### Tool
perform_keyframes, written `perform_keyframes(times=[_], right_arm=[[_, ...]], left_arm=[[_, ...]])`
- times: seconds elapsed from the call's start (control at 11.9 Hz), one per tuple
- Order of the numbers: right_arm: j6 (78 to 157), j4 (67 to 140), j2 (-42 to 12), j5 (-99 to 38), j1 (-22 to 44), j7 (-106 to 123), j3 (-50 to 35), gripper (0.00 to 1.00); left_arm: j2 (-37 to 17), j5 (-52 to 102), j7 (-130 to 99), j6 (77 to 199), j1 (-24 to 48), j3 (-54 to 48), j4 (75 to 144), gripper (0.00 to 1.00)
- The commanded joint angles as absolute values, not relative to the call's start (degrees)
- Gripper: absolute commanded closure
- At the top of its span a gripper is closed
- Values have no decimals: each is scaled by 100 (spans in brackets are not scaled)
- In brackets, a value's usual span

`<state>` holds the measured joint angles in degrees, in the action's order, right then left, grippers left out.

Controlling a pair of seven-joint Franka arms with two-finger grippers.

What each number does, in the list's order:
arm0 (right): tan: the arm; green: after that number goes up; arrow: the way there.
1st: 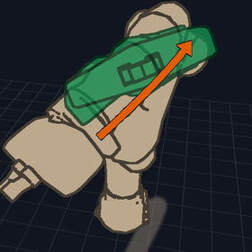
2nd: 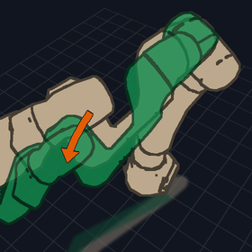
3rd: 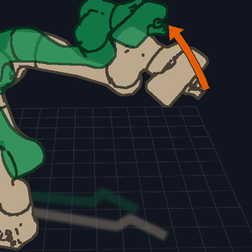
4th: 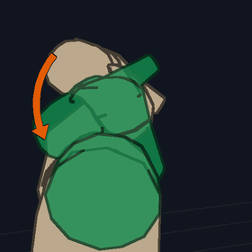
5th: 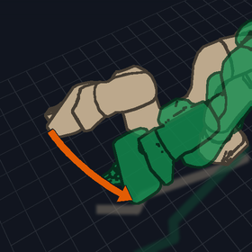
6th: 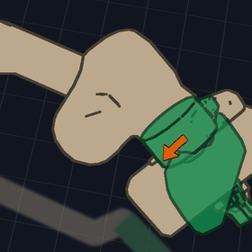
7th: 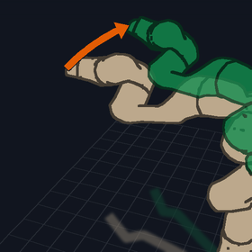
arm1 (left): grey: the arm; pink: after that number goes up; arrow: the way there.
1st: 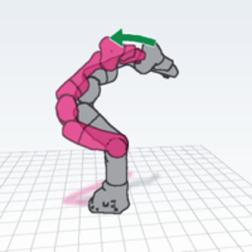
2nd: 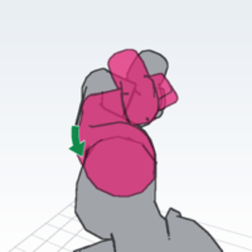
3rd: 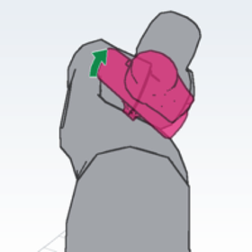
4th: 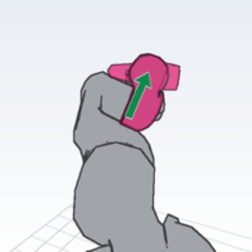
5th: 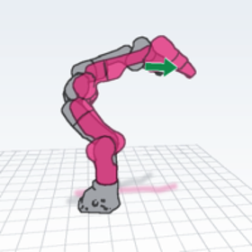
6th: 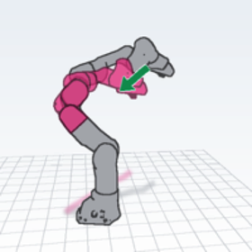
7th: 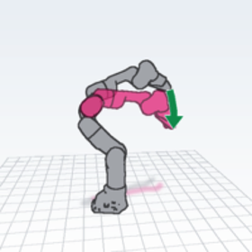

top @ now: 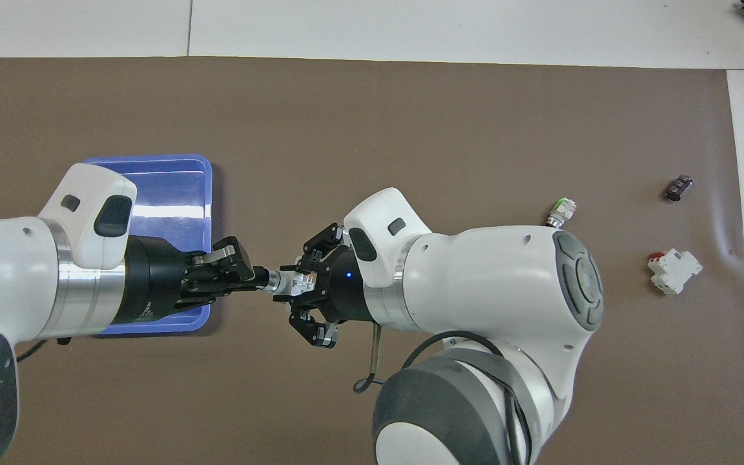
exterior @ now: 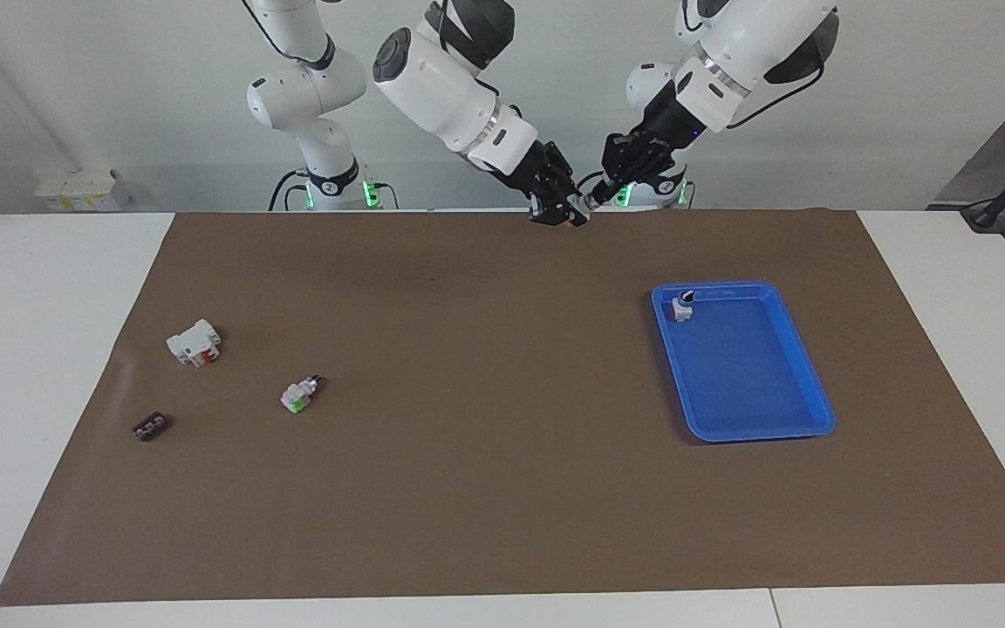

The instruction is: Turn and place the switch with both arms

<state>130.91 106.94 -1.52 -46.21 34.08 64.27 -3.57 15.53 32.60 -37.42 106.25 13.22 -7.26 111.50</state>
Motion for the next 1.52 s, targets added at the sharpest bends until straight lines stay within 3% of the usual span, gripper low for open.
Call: perform_keyframes(times=[0.0, 0.34, 1.43], right_arm=[[13192, 10661, -123, -4764, 3393, 6328, -404, 100], [13184, 10661, -123, -4764, 3393, 6328, -404, 100], [13184, 10661, -79, -4764, 3393, 6319, -404, 100]], left_arm=[[1731, 3340, -4944, 10354, 1433, -782, 11312, 100], [1723, 3340, -6798, 10195, 1389, -739, 11276, 100], [1679, 3349, -9360, 10133, 1195, -738, 11197, 100]])
